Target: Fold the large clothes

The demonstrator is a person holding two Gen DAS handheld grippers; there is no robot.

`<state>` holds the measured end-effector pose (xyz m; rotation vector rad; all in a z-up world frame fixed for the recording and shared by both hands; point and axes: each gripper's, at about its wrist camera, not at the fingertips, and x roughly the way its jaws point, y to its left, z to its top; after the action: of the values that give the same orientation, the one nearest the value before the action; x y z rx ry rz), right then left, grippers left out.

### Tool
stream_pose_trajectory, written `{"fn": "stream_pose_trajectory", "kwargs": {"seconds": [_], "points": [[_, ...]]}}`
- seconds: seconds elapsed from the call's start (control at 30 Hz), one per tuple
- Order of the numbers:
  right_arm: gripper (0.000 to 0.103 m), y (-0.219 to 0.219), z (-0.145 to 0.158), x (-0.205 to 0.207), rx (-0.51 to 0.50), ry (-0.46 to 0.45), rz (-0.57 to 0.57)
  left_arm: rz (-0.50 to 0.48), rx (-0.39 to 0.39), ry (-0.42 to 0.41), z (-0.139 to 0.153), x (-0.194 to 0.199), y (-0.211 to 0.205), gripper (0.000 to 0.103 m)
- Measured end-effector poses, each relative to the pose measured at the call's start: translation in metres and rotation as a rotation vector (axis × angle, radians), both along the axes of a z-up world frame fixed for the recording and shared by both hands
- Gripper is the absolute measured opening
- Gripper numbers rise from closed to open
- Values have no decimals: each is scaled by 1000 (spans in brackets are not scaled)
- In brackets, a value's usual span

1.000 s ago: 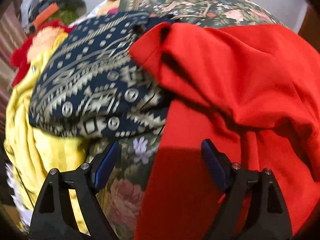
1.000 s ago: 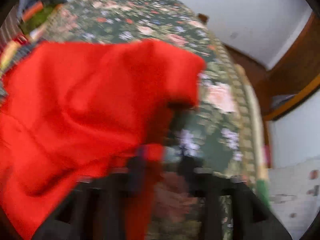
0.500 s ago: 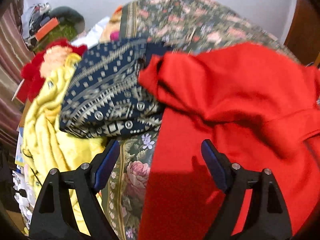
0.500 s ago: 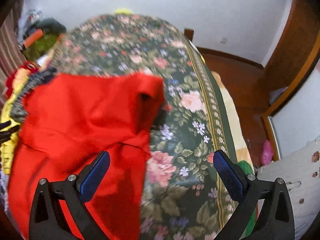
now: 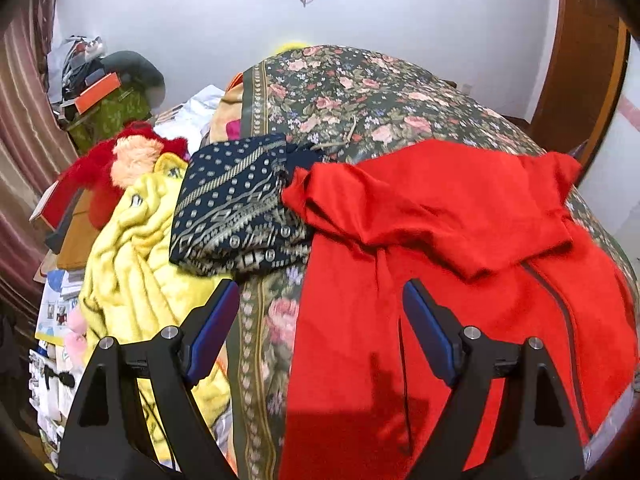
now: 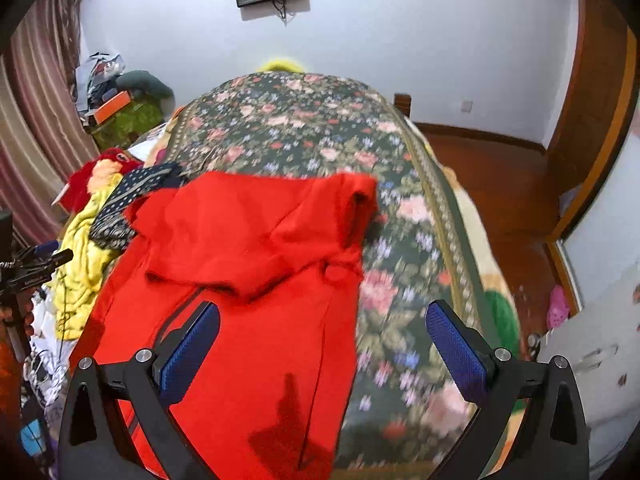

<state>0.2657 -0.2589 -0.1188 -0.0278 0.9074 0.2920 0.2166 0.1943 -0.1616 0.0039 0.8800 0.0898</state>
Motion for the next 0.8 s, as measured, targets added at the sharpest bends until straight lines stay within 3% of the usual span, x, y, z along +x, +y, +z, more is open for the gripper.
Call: {"fn": "stream_pose_trajectory", "kwargs": {"seconds": [0.2,0.53,0.6,0.67,0.77,0.8], "points": [[102,-7,-35,-40,35,104,-9,11,-72,87,-32,-35,13,84],[101,-21,-80,-84,175,244,-45,88,-341,292,-113,-82,37,84],[95,-21,-86,-87,219,276,-40,107,-400,333,-128,-89,38,84],[82,-19,-99,-89,280,333,-19,123,-450,339,-137,-94,39,84],[80,-13,-106,-92,268,324,-25,149,-504,317,-139,-99,37,84],[79,-11,-106,-93,260,318,-26,146,-508,307,-138,-99,35,79]]}}
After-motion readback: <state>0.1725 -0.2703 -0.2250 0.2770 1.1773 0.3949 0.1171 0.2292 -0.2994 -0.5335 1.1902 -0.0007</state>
